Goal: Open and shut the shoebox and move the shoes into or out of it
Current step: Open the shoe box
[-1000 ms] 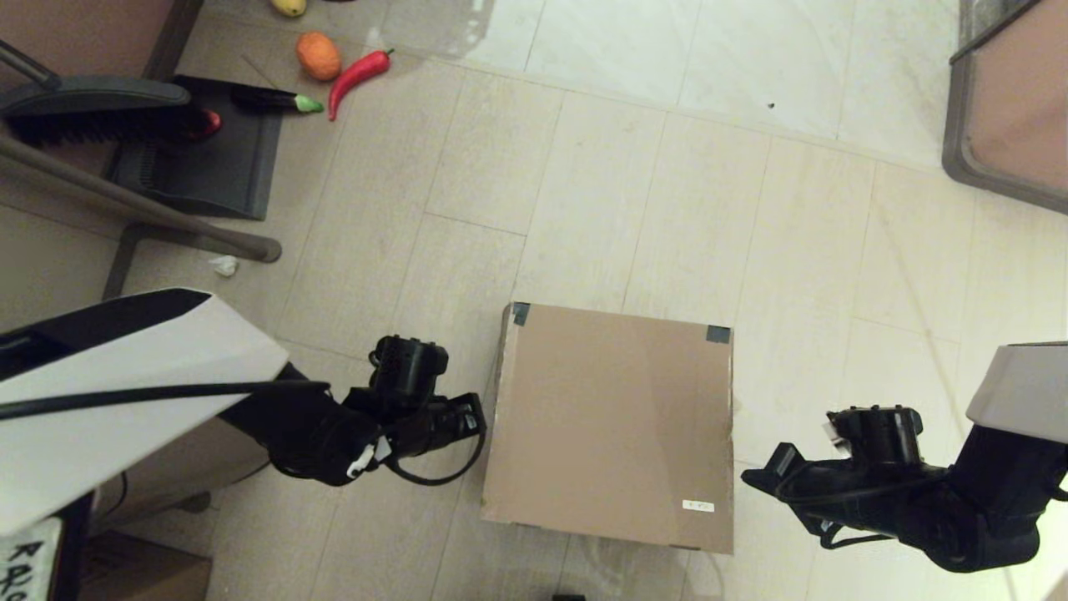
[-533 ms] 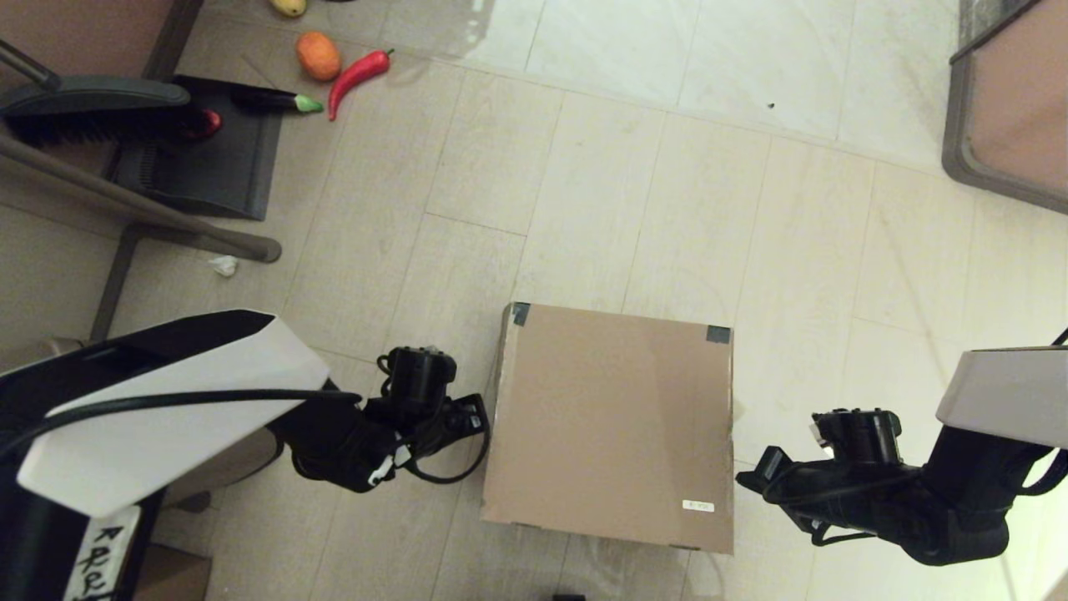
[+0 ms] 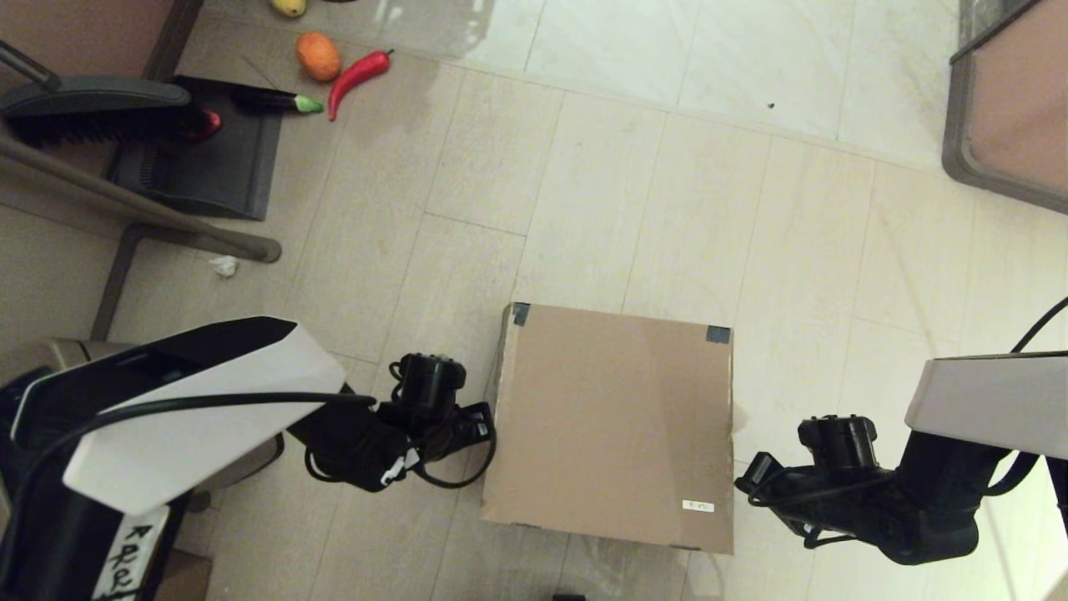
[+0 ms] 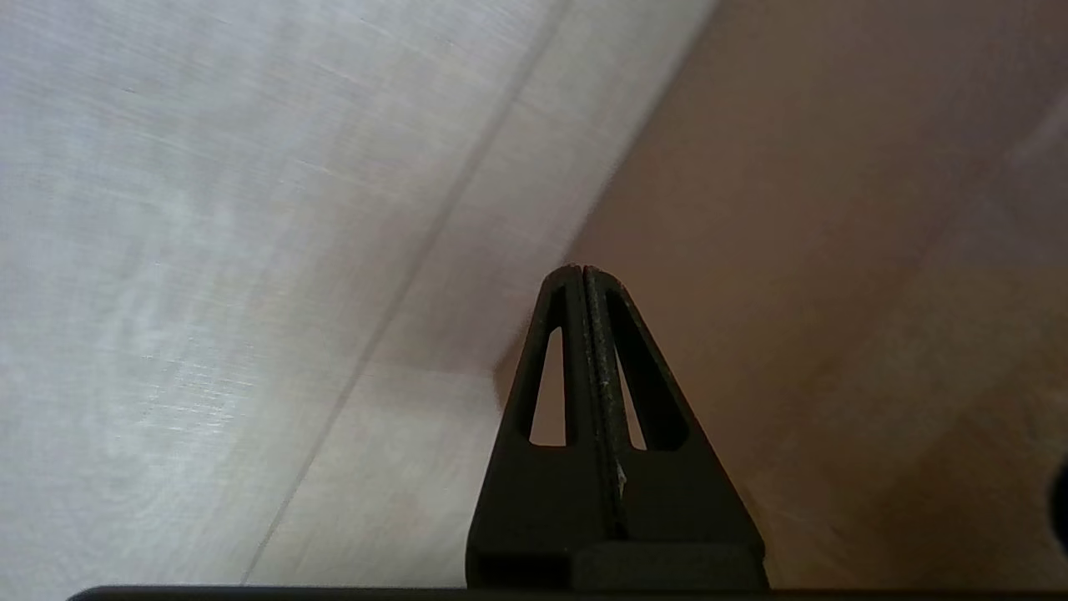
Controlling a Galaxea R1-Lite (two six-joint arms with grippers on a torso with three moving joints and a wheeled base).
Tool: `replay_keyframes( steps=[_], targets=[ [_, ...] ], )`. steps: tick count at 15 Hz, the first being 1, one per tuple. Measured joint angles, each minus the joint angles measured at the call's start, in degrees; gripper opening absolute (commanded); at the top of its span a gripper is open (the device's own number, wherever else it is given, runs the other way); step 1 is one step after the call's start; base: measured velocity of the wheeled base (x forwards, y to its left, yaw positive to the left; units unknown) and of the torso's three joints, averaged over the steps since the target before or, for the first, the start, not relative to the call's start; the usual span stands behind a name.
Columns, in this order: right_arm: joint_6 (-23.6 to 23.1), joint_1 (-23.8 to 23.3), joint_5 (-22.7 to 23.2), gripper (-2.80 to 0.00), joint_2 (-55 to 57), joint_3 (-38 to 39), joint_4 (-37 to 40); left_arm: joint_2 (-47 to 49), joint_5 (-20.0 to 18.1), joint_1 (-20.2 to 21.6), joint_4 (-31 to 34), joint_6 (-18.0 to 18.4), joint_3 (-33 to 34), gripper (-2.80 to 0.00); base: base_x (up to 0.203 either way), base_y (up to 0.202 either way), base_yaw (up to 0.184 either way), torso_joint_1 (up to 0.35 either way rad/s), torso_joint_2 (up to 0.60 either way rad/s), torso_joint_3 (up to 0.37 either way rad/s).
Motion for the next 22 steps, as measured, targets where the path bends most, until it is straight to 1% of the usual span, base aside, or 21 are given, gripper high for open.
replay_keyframes(
  steps=[3,9,13,16,19,22],
  targets=[
    [0.2,0.1,6.8,-2.80,-1.4,1.0,0.1,0.4,-0.3,-0.1,0.0,0.0,0.0,-2.80,0.000,0.000,0.000,0.000,0.00,0.000],
    [0.7,0.1,8.0,-2.80,-1.5,1.3,0.1,0.9,-0.8,-0.4,0.0,-0.1,0.0,-2.80,0.000,0.000,0.000,0.000,0.00,0.000],
    [4.6,0.3,8.4,-2.80,-1.5,0.9,0.1,1.4,-1.4,-1.4,0.1,-0.3,-0.1,-2.80,0.000,0.000,0.000,0.000,0.00,0.000],
    [8.9,0.2,10.9,-2.80,-2.6,1.2,0.1,1.4,-1.6,-2.2,0.2,-0.3,-0.1,-2.80,0.000,0.000,0.000,0.000,0.00,0.000],
    [10.2,0.1,11.6,-2.80,-3.7,1.6,0.1,1.2,-1.6,-2.3,0.5,-0.3,-0.1,-2.80,0.000,0.000,0.000,0.000,0.00,0.000],
    [12.9,-0.3,15.8,-2.80,-6.0,2.7,0.1,0.1,-1.6,-2.3,2.5,-0.4,0.0,-2.80,0.000,0.000,0.000,0.000,0.00,0.000]
  ],
)
